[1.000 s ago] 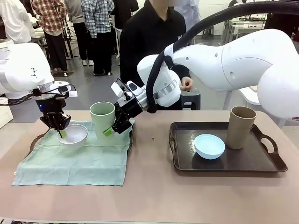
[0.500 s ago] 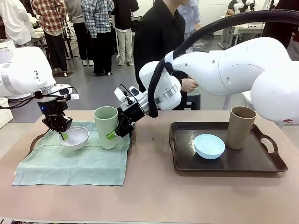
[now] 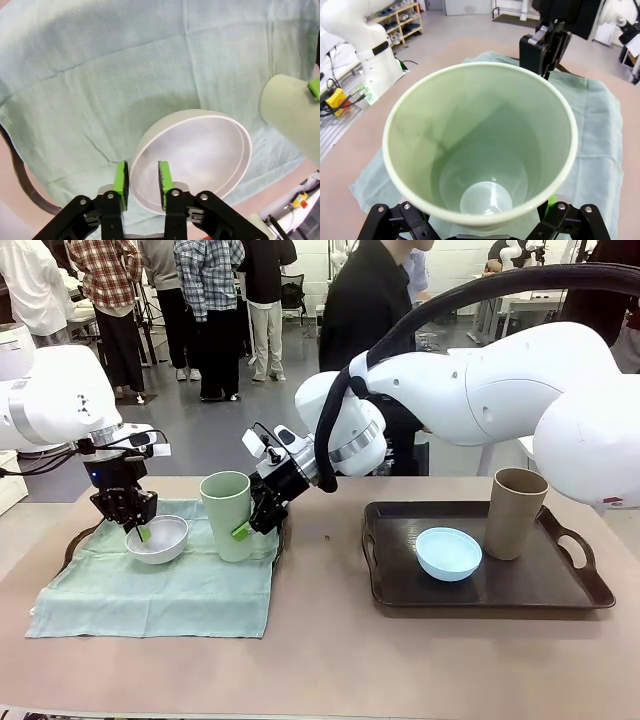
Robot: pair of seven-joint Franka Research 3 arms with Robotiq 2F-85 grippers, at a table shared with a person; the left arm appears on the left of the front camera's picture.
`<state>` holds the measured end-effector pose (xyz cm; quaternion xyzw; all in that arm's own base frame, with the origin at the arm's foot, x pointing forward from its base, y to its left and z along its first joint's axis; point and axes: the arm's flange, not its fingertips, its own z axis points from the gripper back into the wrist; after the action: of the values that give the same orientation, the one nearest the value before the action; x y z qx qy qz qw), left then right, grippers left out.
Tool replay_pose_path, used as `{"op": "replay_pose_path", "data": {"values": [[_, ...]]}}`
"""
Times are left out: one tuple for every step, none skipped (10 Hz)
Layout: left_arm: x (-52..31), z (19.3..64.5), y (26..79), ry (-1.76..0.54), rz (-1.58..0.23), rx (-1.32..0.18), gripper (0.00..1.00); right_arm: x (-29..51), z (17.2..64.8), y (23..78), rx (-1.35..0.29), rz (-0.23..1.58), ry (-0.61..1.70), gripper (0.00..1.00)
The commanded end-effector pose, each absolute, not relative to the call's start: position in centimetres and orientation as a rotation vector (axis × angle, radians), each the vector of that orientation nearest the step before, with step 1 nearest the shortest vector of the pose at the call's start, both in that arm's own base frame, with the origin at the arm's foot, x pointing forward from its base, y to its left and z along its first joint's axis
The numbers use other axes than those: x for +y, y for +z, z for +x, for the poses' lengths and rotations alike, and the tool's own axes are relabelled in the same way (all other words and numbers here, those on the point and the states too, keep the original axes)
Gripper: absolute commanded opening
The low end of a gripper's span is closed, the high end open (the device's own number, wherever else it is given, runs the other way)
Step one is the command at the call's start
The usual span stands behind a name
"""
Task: Set up a tray with a mat and arrange the tableware.
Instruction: Place the Picnic Bowl and Reusable plastic cup back onto the Handle tray in front of the human's position.
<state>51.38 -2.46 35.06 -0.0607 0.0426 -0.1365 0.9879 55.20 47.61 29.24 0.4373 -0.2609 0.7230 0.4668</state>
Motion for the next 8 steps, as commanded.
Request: {"op": "replay_pose_path", "data": {"values": [[-2.0,51.8,35.5,-0.282,-0.125,0.09,1.0,47.7,55.1,30.7,-0.604,0.994,1.748,1.0],[-1.8,51.7,35.7,-0.28,-0.105,0.097,1.0,47.6,54.8,31.2,-0.579,0.983,1.737,1.0],[-1.6,51.4,36.1,-0.292,-0.078,0.104,0.56,47.0,54.4,31.8,-0.571,0.961,1.71,1.0],[-1.4,51.1,36.5,-0.302,-0.068,0.096,0.56,46.4,54.1,32.1,-0.577,0.952,1.695,1.0],[-1.1,50.7,37.2,-0.317,-0.062,0.084,0.56,45.6,53.8,32.5,-0.596,0.958,1.683,1.0],[-0.7,50.4,37.8,-0.319,-0.068,0.079,0.56,45.0,53.4,32.8,-0.613,0.972,1.674,1.0],[-0.2,50.1,38.4,-0.309,-0.079,0.074,0.56,44.5,53.1,33.3,-0.623,0.976,1.67,1.0],[0.4,49.6,39.2,-0.299,-0.073,0.062,0.56,44.1,52.5,33.8,-0.619,0.961,1.675,1.0]]}}
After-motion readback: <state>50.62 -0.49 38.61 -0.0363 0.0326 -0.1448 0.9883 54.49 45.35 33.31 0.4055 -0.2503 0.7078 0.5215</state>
